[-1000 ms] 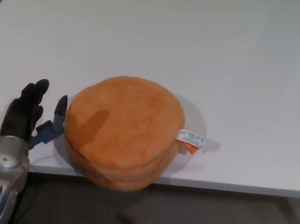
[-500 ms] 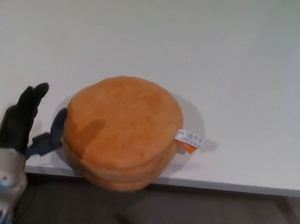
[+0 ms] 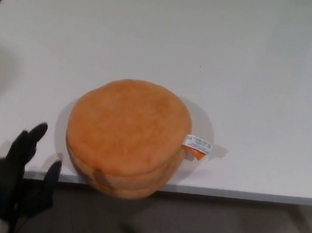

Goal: A soft plate is kept in the center of the table close to the robot and the robot uses its left hand to pick up the plate, turns it upside down and places it back on the table

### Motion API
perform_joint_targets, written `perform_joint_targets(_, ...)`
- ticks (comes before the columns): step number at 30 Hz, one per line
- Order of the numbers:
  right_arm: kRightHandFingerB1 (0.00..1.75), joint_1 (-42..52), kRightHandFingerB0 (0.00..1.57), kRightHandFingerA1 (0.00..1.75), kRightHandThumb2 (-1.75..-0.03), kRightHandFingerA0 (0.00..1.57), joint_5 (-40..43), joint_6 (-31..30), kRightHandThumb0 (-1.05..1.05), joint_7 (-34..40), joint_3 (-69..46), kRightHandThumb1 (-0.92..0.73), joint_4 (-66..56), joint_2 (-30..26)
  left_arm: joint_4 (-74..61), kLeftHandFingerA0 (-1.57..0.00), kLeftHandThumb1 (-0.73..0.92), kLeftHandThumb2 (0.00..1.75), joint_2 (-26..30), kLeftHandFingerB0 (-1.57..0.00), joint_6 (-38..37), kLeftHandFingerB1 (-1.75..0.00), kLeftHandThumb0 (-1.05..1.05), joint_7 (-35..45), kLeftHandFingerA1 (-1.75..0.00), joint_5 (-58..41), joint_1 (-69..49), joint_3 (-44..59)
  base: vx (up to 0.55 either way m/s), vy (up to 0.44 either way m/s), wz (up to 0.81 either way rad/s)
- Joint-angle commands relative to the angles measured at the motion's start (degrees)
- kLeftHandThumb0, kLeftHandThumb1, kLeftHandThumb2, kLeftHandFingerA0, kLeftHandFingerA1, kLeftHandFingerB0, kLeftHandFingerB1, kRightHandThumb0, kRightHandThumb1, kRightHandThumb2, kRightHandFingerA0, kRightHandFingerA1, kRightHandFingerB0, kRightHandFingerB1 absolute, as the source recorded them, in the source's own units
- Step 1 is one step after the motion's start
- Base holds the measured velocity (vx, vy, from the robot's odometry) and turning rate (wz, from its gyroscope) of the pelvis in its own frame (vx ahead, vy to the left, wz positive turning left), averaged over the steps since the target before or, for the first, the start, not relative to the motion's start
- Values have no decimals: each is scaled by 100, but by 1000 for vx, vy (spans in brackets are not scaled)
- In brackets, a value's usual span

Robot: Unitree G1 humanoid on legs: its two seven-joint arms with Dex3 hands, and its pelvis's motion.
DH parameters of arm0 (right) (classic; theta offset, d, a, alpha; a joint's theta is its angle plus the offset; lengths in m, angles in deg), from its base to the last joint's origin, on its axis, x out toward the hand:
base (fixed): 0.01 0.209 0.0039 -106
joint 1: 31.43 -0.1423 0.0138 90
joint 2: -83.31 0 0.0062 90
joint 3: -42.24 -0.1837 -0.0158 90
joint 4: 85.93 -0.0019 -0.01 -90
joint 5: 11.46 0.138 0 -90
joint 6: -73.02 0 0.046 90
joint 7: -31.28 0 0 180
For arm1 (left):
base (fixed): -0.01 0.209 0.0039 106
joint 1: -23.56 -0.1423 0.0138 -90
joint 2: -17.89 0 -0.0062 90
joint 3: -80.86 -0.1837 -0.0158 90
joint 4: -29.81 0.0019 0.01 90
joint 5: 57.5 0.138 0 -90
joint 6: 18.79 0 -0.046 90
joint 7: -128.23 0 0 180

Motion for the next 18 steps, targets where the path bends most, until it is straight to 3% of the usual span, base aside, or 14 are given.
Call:
perform_joint_targets(1, 50, 90, 33, 60, -105, 55, 93, 96, -70, 7, -97, -71, 63, -102, -616, -12, 74, 116, 79, 0, -2117, -28, -91, 642, -50, -436, -1366, 327, 0, 0, 0)
perform_joint_targets(11, 50, 158, 33, 61, -105, 54, 106, 29, -67, -6, -91, -70, -27, -115, -330, -17, 71, 112, -190, 0, -3077, -35, -83, 862, -53, -708, -2247, 354, 0, 0, 0)
perform_joint_targets(12, 50, 154, 33, 61, -105, 54, 87, 58, -67, 13, -99, -70, -7, -117, -248, -9, 72, 108, -229, -5, -3196, -37, -85, 896, -48, -743, -2326, 329, 0, 0, 0)
perform_joint_targets(13, 50, 158, 34, 60, -104, 53, 136, 5, -68, 2, -107, -70, -19, -100, -103, -1, 46, 108, -308, 0, -3446, -49, -37, 969, -50, -840, -2441, 298, 0, 0, 0)
perform_joint_targets(14, 50, 160, 33, 61, -105, 53, 143, 14, -68, -5, -106, -70, -20, -98, -46, -19, 90, 68, -343, -15, -3535, -26, -84, 1005, -37, -884, -2485, 287, 0, 0, 0)
perform_joint_targets(18, 50, 144, 33, 60, -105, 53, 141, 48, -68, -14, -122, -71, 4, -125, 150, -20, 90, 68, -464, -16, -3808, -26, -84, 1125, -37, -975, -2620, 236, 0, 0, 0)
